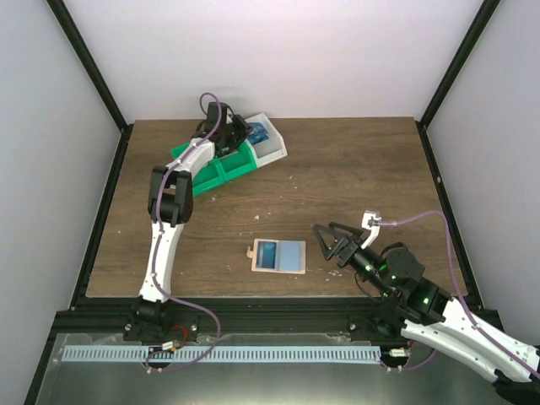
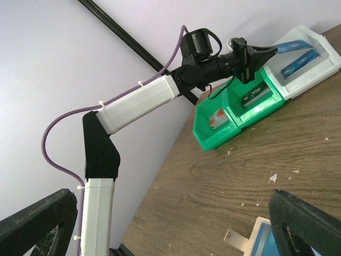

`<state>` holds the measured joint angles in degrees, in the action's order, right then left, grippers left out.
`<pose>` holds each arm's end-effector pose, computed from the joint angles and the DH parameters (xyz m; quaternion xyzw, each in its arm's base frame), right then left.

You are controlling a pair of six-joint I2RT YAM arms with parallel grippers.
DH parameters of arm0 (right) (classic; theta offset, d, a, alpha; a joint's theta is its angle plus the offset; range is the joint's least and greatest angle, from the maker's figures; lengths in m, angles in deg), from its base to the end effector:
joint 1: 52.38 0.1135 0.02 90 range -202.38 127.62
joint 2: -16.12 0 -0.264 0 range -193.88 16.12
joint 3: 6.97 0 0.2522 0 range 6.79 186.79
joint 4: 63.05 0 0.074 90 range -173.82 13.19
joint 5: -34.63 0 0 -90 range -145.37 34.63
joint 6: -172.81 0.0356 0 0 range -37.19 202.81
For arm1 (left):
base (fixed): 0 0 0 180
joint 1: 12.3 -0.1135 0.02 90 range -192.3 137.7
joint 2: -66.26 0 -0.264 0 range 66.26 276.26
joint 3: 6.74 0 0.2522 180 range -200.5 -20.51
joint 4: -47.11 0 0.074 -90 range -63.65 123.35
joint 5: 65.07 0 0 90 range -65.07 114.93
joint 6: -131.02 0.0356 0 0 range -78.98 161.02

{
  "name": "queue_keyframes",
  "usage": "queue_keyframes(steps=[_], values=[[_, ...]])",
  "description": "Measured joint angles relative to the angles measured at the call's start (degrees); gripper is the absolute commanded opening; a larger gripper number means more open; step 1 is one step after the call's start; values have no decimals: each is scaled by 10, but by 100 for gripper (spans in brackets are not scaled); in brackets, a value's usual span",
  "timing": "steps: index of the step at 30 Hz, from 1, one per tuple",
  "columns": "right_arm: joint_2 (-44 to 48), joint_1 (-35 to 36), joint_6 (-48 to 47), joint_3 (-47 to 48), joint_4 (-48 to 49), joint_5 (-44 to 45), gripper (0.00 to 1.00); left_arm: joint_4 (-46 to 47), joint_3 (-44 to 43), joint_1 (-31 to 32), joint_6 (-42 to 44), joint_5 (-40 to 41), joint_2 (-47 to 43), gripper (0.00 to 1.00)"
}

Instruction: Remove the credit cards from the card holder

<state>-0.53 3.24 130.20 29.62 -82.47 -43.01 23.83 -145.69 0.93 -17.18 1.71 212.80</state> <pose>0.0701 0.0889 0.2761 0.0261 0.7035 0.5055 0.4989 0.5632 -0.1468 0.1710 -0.2341 0.8252 -0.4243 0.2902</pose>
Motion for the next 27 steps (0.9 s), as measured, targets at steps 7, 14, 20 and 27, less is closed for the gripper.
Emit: queue_keyframes(steps=[7, 14, 20, 27], values=[[-1, 0, -10, 0, 0, 7, 100, -3, 0, 1, 9, 11, 0, 0], [-53, 0, -42, 51, -50, 28, 100, -30, -3, 3, 52, 16, -1, 0], [-68, 0, -55, 63, -59, 37, 100, -39, 39, 7, 94, 9, -31, 0], [-74, 0, -56, 63, -59, 38, 100, -61, 82, 11, 138, 2, -68, 0]])
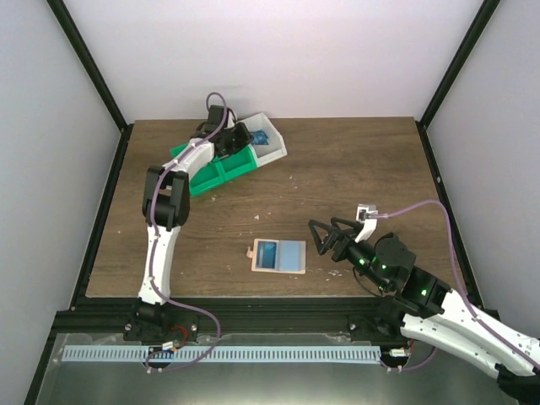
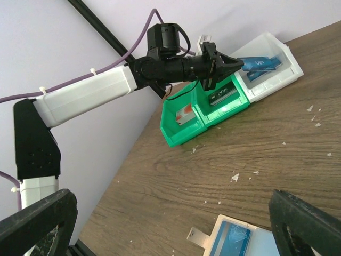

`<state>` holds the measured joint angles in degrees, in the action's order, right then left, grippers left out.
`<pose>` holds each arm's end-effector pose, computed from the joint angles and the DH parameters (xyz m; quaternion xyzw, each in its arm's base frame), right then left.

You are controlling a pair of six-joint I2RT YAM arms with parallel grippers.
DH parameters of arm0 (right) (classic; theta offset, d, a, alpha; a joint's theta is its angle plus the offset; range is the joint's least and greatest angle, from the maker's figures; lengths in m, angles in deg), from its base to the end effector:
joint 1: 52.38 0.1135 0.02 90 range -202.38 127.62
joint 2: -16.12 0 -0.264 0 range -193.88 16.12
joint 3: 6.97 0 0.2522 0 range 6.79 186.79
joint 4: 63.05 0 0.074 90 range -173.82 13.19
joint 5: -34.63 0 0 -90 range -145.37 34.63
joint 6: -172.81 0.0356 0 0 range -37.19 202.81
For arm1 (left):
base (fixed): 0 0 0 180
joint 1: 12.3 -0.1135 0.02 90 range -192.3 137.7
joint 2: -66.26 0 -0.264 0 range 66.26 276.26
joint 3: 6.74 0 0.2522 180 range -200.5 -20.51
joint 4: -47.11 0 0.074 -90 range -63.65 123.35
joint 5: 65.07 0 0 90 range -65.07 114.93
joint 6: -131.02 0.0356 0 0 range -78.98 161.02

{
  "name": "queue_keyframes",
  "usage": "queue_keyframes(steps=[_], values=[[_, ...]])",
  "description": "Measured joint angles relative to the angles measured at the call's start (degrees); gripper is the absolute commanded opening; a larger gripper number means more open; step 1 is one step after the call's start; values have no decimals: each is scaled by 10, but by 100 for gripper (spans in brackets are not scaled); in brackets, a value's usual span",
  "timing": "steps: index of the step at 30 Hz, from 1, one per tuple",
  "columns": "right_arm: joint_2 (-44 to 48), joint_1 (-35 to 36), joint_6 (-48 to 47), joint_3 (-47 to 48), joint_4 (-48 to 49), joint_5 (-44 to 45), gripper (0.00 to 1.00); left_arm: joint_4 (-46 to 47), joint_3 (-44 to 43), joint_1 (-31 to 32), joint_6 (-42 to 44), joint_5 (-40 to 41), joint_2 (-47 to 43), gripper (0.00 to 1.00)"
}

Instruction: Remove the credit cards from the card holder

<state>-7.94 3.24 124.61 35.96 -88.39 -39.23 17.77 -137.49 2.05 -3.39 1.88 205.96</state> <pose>0.0788 0.0976 0.2905 0.0040 0.7444 0.4264 0.5138 0.5335 -0.1509 0.1789 -0.1445 0.8742 -0.3663 0.2841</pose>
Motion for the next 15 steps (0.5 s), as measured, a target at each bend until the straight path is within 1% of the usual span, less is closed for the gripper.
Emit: queue_keyframes(steps=[6, 9, 11, 15], values=[[-5, 0, 0, -1, 2, 0, 100, -35, 14, 0, 40, 5, -21, 0], [-15, 0, -5, -7, 14, 3, 100, -35, 37, 1, 54, 2, -41, 0], [-37, 0, -12, -8, 18, 18, 100, -33, 66, 1, 58, -7, -63, 0], [-129, -14, -55, 12, 12, 50, 100, -28, 123, 0, 58, -28, -116, 0]])
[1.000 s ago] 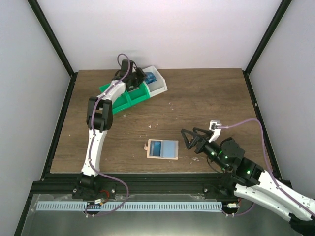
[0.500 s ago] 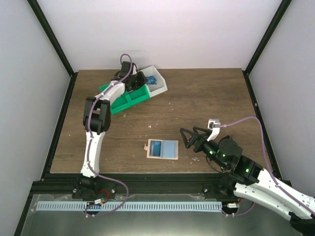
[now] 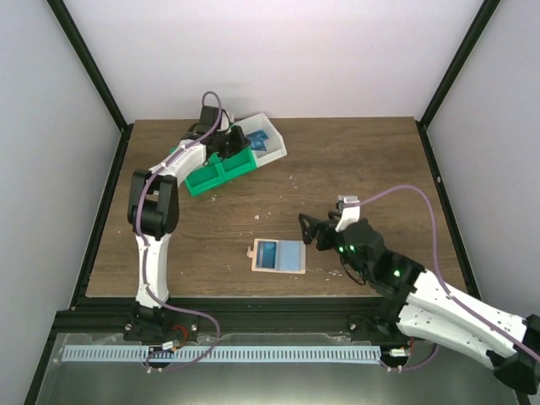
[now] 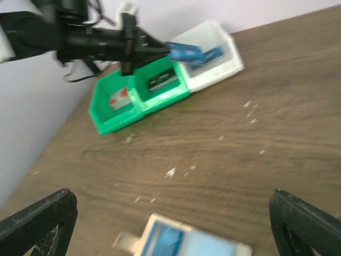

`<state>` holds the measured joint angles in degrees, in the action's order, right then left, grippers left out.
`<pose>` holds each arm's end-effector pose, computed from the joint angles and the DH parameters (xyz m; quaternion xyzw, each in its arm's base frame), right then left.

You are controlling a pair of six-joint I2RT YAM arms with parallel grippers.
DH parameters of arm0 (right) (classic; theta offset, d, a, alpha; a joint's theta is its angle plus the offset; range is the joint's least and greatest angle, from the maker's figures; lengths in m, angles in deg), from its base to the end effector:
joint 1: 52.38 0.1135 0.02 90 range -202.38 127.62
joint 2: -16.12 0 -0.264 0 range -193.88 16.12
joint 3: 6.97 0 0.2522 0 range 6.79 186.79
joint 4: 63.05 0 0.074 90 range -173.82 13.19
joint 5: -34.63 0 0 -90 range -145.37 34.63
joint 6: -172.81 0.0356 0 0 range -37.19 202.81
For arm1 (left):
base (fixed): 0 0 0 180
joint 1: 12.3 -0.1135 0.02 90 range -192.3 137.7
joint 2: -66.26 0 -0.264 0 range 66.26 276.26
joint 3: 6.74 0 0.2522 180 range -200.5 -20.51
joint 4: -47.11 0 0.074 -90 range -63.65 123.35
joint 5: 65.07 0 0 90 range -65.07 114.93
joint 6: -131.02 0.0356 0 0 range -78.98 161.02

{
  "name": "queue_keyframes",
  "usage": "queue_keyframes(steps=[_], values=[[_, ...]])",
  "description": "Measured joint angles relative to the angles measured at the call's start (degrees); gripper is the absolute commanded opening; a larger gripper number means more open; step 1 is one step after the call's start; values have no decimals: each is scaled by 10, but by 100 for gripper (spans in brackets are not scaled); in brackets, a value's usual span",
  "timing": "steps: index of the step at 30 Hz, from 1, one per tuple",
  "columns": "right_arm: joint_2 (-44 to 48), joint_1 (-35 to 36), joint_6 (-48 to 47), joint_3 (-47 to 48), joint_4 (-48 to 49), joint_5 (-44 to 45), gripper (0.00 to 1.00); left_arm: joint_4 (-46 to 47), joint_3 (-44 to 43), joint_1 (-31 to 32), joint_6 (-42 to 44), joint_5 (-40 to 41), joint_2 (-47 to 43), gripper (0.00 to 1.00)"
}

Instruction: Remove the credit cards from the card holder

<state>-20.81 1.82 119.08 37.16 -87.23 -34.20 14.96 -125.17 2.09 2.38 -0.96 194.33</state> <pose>0.1050 0.1236 0.2724 -0.0152 0.7975 0.3113 0.5167 0.4906 -0.1419 0.2084 -0.0974 0.8890 -0.3607 0.2649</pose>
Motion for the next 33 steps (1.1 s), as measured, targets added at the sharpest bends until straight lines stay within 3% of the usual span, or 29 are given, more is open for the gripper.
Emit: queue_keyframes(steps=[6, 16, 25, 28, 33], values=[[-142, -112, -81, 73, 58, -38, 98, 27, 66, -1, -1, 5, -94, 0], [-438, -283, -167, 158, 209, -241, 65, 106, 271, -60, -2, 2, -263, 0], [-664, -351, -148, 314, 292, -401, 68, 105, 422, -62, 20, -35, -396, 0], [-733, -356, -142, 367, 304, -431, 75, 112, 468, -62, 21, -61, -430, 0], [-827, -356, -128, 441, 316, -449, 77, 117, 522, -61, 23, -103, -468, 0]])
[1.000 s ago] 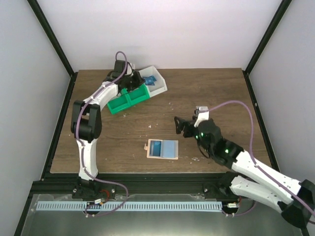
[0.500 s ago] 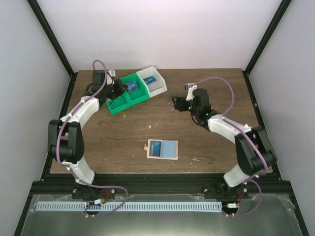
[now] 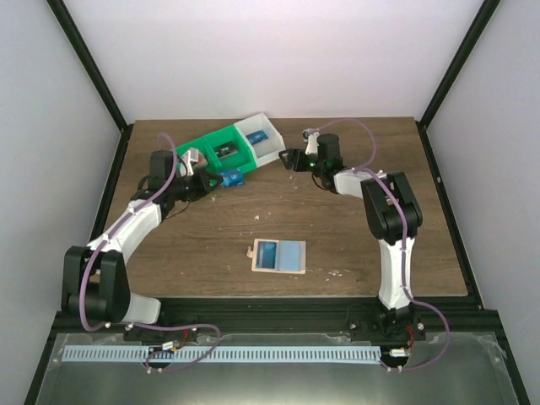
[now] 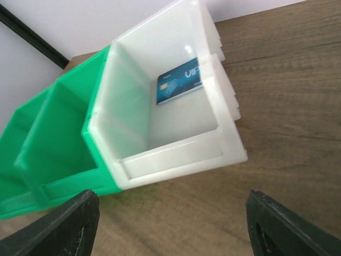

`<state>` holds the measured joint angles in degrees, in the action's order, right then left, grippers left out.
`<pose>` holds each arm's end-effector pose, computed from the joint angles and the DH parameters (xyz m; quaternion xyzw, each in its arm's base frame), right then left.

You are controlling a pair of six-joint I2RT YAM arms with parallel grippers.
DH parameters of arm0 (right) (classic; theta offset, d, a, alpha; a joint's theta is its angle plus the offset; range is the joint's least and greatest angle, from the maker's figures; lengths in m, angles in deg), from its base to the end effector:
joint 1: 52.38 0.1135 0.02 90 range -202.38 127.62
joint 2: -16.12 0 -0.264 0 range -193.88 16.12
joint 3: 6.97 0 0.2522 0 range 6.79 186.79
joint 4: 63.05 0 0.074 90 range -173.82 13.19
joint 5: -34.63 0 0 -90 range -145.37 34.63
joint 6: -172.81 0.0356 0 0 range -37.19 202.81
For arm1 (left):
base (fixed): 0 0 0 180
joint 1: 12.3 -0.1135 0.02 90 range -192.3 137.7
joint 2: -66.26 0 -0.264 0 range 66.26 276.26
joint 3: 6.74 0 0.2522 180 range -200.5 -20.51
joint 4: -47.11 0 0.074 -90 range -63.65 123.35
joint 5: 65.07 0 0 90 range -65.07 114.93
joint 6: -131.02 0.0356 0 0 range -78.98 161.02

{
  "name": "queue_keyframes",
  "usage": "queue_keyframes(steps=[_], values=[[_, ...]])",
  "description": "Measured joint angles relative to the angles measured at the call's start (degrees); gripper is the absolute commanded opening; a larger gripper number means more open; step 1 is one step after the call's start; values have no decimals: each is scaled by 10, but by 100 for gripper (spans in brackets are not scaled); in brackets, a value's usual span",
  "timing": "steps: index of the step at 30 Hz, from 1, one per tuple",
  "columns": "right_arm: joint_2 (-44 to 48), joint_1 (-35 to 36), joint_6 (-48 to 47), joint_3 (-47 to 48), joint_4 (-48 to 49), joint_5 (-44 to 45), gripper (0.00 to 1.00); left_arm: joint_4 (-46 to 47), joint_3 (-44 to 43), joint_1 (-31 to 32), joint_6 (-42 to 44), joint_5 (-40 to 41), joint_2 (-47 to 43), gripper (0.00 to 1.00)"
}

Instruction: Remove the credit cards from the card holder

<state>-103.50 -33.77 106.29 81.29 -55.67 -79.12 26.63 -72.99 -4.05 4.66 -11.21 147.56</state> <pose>0.4344 0.1614 0.1684 -0.0771 0.8247 0.3525 0.4356 0.3010 -0.0649 0.2493 -0.0676 0.8545 -0.4203 0.2978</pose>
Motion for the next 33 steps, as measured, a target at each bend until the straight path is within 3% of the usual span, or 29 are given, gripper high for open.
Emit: queue_keyframes(steps=[4, 8, 11, 26, 33], values=[[-56, 0, 6, 54, 1, 10, 76, 5, 37, 4, -4, -27, -47, 0], [-119, 0, 6, 140, -8, 12, 57, 4, 52, 8, -5, -43, -88, 0], [-150, 0, 5, 176, -9, 12, 52, -3, 59, 10, -5, -48, -121, 0], [-187, -3, 17, 200, -23, -45, 26, -67, 66, 15, 10, -33, -195, 0], [-183, -2, 16, 191, -19, -52, 21, -94, 52, 16, 19, -22, -207, 0]])
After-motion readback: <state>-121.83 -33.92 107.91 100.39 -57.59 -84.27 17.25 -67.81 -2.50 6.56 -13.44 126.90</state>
